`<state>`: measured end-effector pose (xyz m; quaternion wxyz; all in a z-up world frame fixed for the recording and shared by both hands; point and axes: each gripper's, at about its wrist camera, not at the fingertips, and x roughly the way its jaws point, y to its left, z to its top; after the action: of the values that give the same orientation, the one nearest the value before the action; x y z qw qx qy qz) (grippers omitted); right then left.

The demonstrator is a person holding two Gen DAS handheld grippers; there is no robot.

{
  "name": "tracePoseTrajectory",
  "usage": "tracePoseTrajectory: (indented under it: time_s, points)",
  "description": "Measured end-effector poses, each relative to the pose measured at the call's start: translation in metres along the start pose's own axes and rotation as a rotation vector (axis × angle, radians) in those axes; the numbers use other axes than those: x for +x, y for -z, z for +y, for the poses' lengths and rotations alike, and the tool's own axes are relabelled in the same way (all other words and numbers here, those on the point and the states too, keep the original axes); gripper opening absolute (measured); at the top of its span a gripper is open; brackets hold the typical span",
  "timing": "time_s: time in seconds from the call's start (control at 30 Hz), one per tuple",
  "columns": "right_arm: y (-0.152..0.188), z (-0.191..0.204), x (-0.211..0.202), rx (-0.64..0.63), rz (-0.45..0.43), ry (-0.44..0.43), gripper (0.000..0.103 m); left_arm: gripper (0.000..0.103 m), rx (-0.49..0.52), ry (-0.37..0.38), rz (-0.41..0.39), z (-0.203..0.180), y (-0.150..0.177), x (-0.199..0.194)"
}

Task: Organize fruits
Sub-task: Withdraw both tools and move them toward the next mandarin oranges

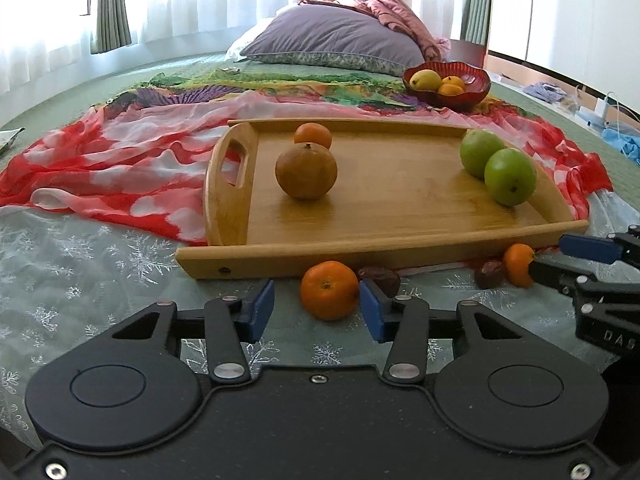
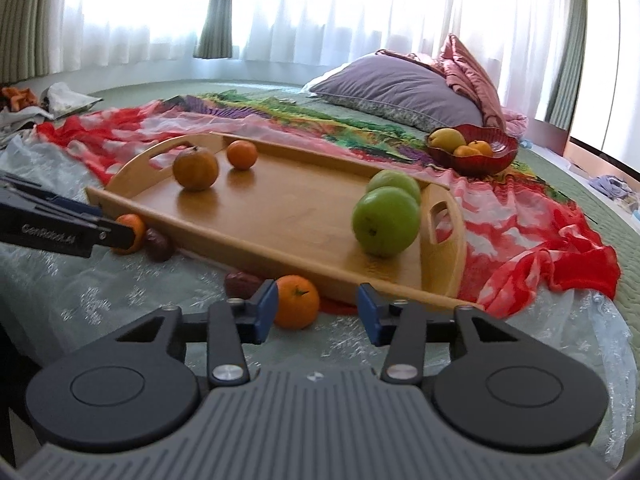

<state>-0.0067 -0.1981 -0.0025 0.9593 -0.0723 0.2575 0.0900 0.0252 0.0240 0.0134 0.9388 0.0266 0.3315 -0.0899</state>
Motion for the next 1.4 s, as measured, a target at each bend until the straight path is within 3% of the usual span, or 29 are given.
tracePoseTrajectory:
  time_s: [0.13,0.43,0.83,1.07,1.2,1.4]
  points:
    - [0.002,0.007,0.003,-0.019,0.008,-0.003,0.051,0.045,0.011,0.001,-0.004,-0.003,0.001,0.004]
    - [0.01,0.026,0.008,-0.072,-0.013,0.093,0.051,0.044,0.026,-0.024,-0.004,-0.014,0.005,0.013]
    - [0.009,0.016,0.025,0.115,0.025,0.037,0.048,0.044,-0.002,-0.021,-0.007,-0.014,0.006,0.02]
    - [0.012,0.018,0.026,0.119,0.012,0.043,0.048,0.044,-0.029,-0.024,-0.014,-0.017,0.006,0.023]
    - [0.012,0.015,0.022,0.156,-0.001,0.046,0.041,0.033,-0.041,-0.02,-0.024,-0.016,0.006,0.019]
    - [0.012,0.007,0.019,0.203,-0.008,0.055,0.037,0.032,-0.049,-0.03,-0.041,-0.016,0.003,0.013]
